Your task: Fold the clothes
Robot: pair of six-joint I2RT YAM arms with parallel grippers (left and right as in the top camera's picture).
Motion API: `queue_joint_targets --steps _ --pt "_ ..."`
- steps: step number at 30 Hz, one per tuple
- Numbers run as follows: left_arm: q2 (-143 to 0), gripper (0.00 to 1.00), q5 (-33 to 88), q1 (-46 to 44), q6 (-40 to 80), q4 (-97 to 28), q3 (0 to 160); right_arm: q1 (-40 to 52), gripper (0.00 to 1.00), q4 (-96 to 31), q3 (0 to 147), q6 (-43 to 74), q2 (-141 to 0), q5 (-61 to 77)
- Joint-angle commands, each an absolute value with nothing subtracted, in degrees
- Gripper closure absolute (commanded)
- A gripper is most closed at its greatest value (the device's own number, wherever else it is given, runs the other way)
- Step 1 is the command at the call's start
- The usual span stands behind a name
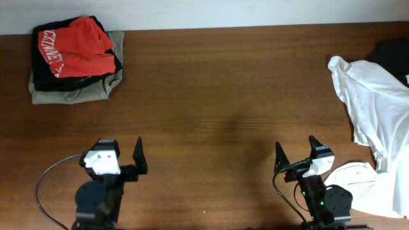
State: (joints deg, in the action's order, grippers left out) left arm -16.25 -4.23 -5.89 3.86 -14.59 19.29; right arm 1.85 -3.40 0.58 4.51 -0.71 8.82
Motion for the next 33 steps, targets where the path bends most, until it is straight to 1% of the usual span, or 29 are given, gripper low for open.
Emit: queue_joint_targets --steps 1,5,10,14,17,25,27,30,33 --pt "-10.48 0.01 -0.34 -3.25 -0.91 -10.31 12.51 2.24 0.01 -3.7 0.32 4.71 -0.3 8.51" --pt "-7.35 0.01 -0.34 -3.2 -0.91 -3.57 5.69 2.24 0.02 -3.7 0.32 4.71 -0.3 8.51" --pt "-0.3 0.01 -0.36 -3.14 -0.91 -1.52 0.6 2.24 0.01 -3.7 0.32 4.71 -0.3 8.51" --pt "-0.27 0.01 -1.23 -3.01 -0.93 -1.8 0.47 2.24 0.01 -3.7 0.32 4.71 -0.3 8.51" --pt "-0.27 0.01 -1.15 -2.04 -0.91 -4.51 0.47 2.24 0.01 -3.7 0.32 4.71 -0.3 8.51" --pt "-0.25 0.01 -1.21 -1.02 -0.91 -4.34 0.43 2.24 0.01 -3.7 0.32 4.71 -0.3 8.51" --pt "-0.25 0.01 -1.06 -0.89 -0.93 -1.13 0.43 2.24 0.01 -3.7 0.32 4.71 -0.3 8.51" --pt "-0.25 0.01 -0.82 -0.89 -0.95 9.23 0.4 2.24 0.01 -3.7 0.32 4.71 -0.3 8.51" --pt "-0.25 0.01 -0.82 -0.89 -0.97 10.02 0.38 2.24 0.01 -3.7 0.32 4.71 -0.3 8.51"
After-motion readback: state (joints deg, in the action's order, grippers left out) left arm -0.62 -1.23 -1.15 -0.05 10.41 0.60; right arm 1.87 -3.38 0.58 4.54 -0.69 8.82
